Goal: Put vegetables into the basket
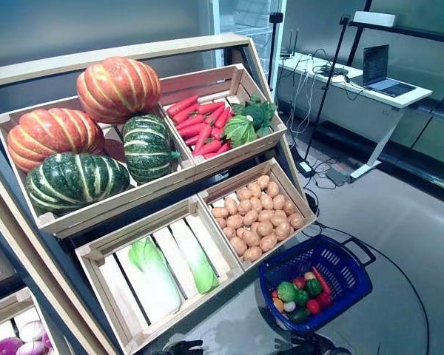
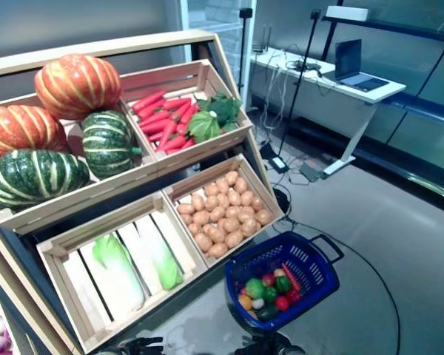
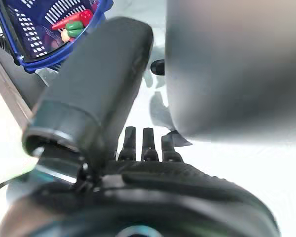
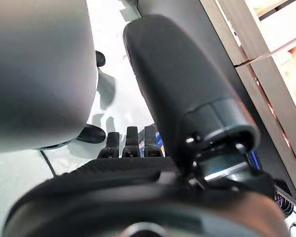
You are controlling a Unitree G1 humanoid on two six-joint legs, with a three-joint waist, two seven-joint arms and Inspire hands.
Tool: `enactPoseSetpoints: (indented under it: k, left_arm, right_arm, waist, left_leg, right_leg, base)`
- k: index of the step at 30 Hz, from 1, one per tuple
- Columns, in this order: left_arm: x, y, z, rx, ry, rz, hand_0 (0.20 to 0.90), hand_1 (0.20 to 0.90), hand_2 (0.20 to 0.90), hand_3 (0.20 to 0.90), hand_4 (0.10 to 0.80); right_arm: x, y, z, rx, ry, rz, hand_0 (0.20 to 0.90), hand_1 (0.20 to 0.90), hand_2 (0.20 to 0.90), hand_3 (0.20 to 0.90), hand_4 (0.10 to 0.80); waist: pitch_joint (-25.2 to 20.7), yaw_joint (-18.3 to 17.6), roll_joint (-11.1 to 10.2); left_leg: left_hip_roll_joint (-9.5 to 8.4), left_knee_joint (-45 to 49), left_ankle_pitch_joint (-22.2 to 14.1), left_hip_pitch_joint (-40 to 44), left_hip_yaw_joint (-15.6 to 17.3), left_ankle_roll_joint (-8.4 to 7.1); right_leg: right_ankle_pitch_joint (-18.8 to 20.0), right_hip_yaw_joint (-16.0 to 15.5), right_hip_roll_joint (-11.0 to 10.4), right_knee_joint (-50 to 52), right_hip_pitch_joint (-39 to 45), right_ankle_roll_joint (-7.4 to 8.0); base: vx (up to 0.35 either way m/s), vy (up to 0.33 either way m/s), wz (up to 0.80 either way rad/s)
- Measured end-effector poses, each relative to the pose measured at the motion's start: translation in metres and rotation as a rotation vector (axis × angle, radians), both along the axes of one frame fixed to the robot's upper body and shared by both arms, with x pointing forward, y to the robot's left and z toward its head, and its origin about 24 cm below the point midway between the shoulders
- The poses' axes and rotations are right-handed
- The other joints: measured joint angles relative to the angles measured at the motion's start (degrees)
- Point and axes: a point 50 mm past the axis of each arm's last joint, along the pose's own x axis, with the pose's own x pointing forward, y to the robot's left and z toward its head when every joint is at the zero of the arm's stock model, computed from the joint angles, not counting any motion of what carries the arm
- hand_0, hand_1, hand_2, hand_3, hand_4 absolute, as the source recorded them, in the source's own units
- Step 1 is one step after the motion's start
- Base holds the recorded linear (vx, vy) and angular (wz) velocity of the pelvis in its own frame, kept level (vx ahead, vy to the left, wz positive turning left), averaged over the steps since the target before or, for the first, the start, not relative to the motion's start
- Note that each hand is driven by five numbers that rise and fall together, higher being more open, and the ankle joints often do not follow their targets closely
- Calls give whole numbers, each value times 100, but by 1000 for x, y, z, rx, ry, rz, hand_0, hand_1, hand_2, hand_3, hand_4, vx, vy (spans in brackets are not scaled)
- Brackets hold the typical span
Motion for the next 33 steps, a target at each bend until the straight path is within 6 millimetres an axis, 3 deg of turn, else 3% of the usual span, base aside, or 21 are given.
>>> enactPoseSetpoints:
  k: [10,17,19,21,24,27,30,33]
  left_arm:
    - [1,0,0,-3,-4,-22,900,900,900,900,800]
    - [13,-7,5,-37,-56,-222,900,900,900,900,800]
    - [25,-11,11,-64,-111,-289,900,900,900,900,800]
    - [43,-14,24,-81,-186,-382,900,900,900,900,800]
    - [84,-17,63,-118,-380,-489,900,900,900,900,800]
    - [111,-15,94,-115,-511,-540,900,900,900,900,800]
    - [132,-5,139,-89,-645,-647,900,900,900,900,800]
    - [143,7,171,-36,-730,-707,900,900,900,900,800]
  right_arm:
    - [0,0,0,0,0,0,900,900,900,900,800]
    - [0,0,0,0,0,0,900,900,900,900,800]
    - [1,0,0,1,-4,1,900,900,900,900,800]
    - [4,-1,2,0,-10,5,900,900,900,900,800]
    - [9,-6,6,-9,-34,12,900,900,900,900,800]
    - [12,-15,9,-31,-44,14,900,900,900,900,800]
    - [11,-25,11,-58,-47,11,900,900,900,900,800]
    - [7,-30,11,-70,-39,4,900,900,900,900,800]
  waist:
    - [2,-2,-2]
    - [8,-27,8]
    - [21,-25,25]
    - [89,-25,58]
    - [220,-15,186]
    - [294,-5,331]
    - [352,2,416]
    - [361,17,429]
  left_leg:
    - [0,-2,-1,-7,0,0]
    - [-2,6,2,-29,9,-1]
    - [-2,6,9,-78,14,-5]
    - [-1,32,21,-100,16,-21]
    - [-3,32,28,-108,8,-30]
    - [-3,33,24,-109,7,-26]
    - [3,34,27,-154,-6,-32]
    - [6,34,27,-168,-34,-33]
  right_leg:
    - [-6,0,0,0,-2,6]
    - [-6,10,0,0,-50,7]
    - [-2,15,0,0,-99,8]
    - [5,19,0,1,-114,7]
    - [40,18,-2,0,-118,13]
    - [39,15,-3,-2,-118,15]
    - [39,-10,2,-2,-155,14]
    - [36,-15,1,-4,-159,16]
  base:
    - [0,0,0]
    - [-9,6,0]
    - [-48,29,-2]
    - [-24,16,0]
    - [0,0,0]
    - [-10,3,0]
    - [8,-1,3]
    - [24,-8,3]
